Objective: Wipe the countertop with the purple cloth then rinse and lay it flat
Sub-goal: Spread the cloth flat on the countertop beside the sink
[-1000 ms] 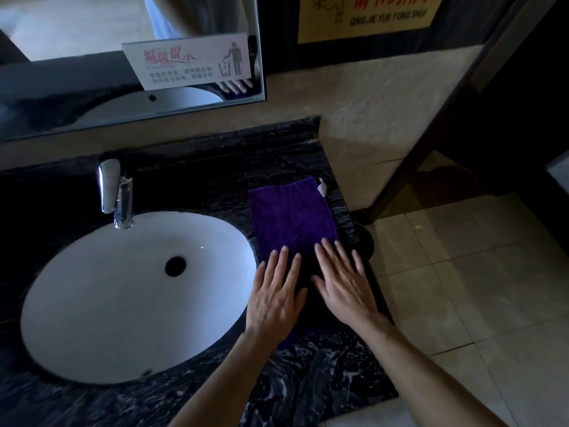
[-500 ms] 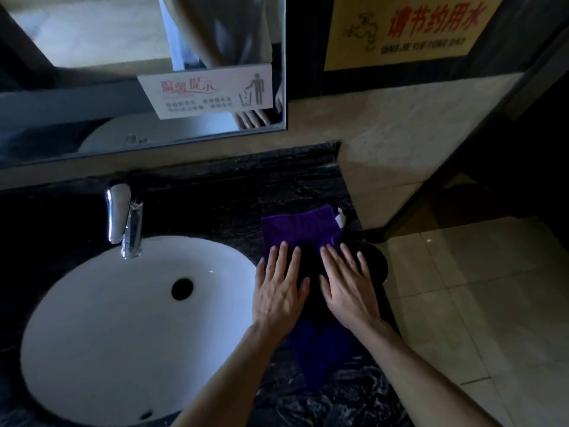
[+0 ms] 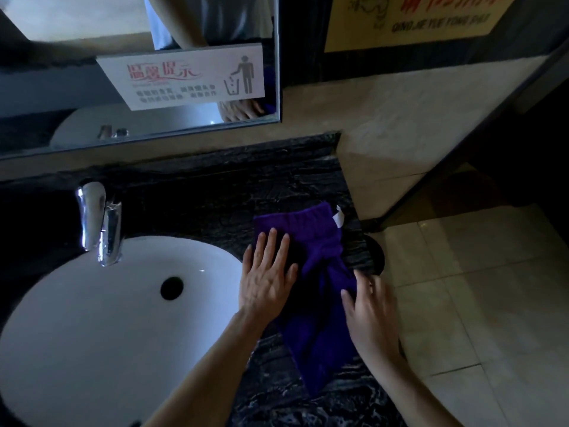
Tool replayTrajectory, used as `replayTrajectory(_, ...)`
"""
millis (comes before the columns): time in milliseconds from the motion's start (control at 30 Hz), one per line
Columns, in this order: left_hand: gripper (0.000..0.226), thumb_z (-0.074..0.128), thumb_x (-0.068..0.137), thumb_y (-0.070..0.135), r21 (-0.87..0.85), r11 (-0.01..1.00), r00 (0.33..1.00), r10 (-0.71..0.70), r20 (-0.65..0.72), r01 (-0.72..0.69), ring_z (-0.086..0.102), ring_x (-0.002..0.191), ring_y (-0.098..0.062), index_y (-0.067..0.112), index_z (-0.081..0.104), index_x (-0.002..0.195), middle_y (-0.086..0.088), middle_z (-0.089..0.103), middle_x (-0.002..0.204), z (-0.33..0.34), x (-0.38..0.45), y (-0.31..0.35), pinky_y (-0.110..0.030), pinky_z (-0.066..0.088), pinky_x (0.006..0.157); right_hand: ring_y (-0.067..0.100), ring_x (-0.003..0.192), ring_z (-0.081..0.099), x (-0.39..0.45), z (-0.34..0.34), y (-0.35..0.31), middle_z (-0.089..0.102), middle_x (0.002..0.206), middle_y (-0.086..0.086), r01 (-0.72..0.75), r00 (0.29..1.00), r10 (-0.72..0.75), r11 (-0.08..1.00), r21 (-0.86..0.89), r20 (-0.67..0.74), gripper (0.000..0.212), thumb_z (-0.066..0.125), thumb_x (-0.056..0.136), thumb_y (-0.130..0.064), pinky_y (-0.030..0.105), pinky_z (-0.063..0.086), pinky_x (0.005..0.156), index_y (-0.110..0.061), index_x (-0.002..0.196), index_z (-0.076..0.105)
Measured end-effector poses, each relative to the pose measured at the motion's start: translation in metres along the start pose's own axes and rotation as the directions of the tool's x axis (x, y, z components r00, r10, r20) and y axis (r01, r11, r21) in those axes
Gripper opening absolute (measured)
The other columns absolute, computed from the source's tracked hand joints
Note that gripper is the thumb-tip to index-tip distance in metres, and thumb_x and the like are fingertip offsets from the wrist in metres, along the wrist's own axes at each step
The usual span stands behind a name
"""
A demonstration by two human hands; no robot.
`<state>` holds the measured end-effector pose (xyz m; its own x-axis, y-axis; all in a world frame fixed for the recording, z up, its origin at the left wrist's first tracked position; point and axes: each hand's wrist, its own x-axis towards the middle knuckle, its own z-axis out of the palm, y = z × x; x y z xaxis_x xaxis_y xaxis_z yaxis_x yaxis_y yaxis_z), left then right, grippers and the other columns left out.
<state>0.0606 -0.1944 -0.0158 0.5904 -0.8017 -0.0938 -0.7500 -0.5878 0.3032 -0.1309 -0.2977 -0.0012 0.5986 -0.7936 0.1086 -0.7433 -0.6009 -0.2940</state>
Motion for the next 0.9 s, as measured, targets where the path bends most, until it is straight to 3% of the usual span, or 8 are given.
replayTrajectory(100,0.057,0.048,0.1,0.039,-0.136,0.983,0.983,-0.14,-0.115,0.124,0.027,0.15,-0.033,0.015,0.039,0.151,-0.015,0.03,0.162,-0.007,-0.021,0.013,-0.047,0.028,0.119,0.038,0.079,0.064,-0.012,-0.009,0.007,0.066,0.097,0.018,-0.102,0.995,0.102,0.995,-0.011,0.016,0.036,0.081,0.083,-0.022,0.043,0.053,0.063,-0.003,0.111,0.067)
replayTrajectory(167,0.046,0.063,0.093,0.024,-0.289,0.927,0.939,-0.295,-0.177,0.237,0.048,0.125,-0.036,0.012,0.053,0.136,-0.016,0.05,0.139,-0.012,-0.048,0.026,-0.049,0.044,0.102,0.04,0.078,0.063,-0.016,-0.014,0.011,0.065,0.09,0.018,-0.163,0.985,0.161,0.986,0.031,0.055,0.029,0.081,0.084,-0.018,0.043,0.052,0.063,-0.004,0.105,0.067)
replayTrajectory(300,0.009,0.058,0.091,0.024,-0.493,0.674,0.816,-0.559,0.146,0.55,0.062,0.082,-0.026,0.02,0.059,0.099,-0.004,0.066,0.093,-0.014,-0.113,0.042,-0.046,0.055,0.072,0.039,0.085,0.064,-0.023,-0.027,0.02,0.064,0.092,0.019,-0.318,0.939,0.299,0.943,0.1,0.168,0.02,0.073,0.091,-0.019,0.041,0.049,0.068,-0.005,0.101,0.064)
replayTrajectory(367,0.015,0.057,0.089,0.033,-0.417,0.683,0.798,-0.547,0.252,0.6,0.065,0.07,-0.029,0.022,0.059,0.08,-0.003,0.066,0.073,-0.011,-0.135,0.047,-0.045,0.055,0.063,0.035,0.087,0.065,-0.03,-0.035,0.021,0.065,0.094,0.015,-0.361,0.919,0.338,0.928,0.091,0.202,0.019,0.068,0.095,-0.022,0.035,0.044,0.067,-0.005,0.102,0.063)
replayTrajectory(500,0.039,0.065,0.087,0.045,-0.395,0.63,0.744,-0.547,0.384,0.668,0.064,0.063,-0.026,0.015,0.057,0.065,-0.003,0.066,0.066,-0.009,-0.157,0.062,-0.035,0.047,0.055,0.027,0.075,0.057,-0.036,-0.047,0.02,0.057,0.082,0.004,-0.433,0.884,0.389,0.89,0.142,0.259,0.015,0.066,0.097,-0.019,0.03,0.033,0.056,-0.006,0.096,0.062)
replayTrajectory(700,0.024,0.068,0.084,0.03,-0.405,0.618,0.738,-0.542,0.402,0.674,0.064,0.067,-0.026,0.014,0.062,0.067,-0.003,0.064,0.068,-0.015,-0.161,0.08,-0.033,0.044,0.055,0.027,0.07,0.057,-0.026,-0.043,0.025,0.052,0.065,0.001,-0.544,0.815,0.447,0.81,0.221,0.369,0.033,0.071,0.087,-0.014,0.034,0.045,0.064,-0.018,0.064,0.048)
replayTrajectory(800,0.019,0.062,0.078,0.025,-0.438,0.6,0.743,-0.547,0.385,0.669,0.06,0.063,-0.026,0.012,0.057,0.065,-0.004,0.062,0.067,-0.019,-0.165,0.083,-0.031,0.036,0.05,0.025,0.063,0.054,-0.035,-0.045,0.025,0.054,0.064,0.002,-0.545,0.826,0.442,0.786,0.294,0.35,0.03,0.067,0.083,-0.007,0.031,0.04,0.058,-0.018,0.066,0.046)
replayTrajectory(900,0.021,0.062,0.077,0.014,-0.56,0.558,0.781,-0.536,0.32,0.612,0.048,0.054,-0.022,0.007,0.049,0.063,-0.005,0.054,0.059,-0.02,-0.176,0.081,-0.032,0.033,0.05,0.021,0.051,0.05,-0.053,-0.052,0.025,0.06,0.067,0.012,-0.624,0.78,0.495,0.662,0.415,0.384,0.02,0.062,0.083,0.002,0.026,0.04,0.046,-0.012,0.081,0.049)
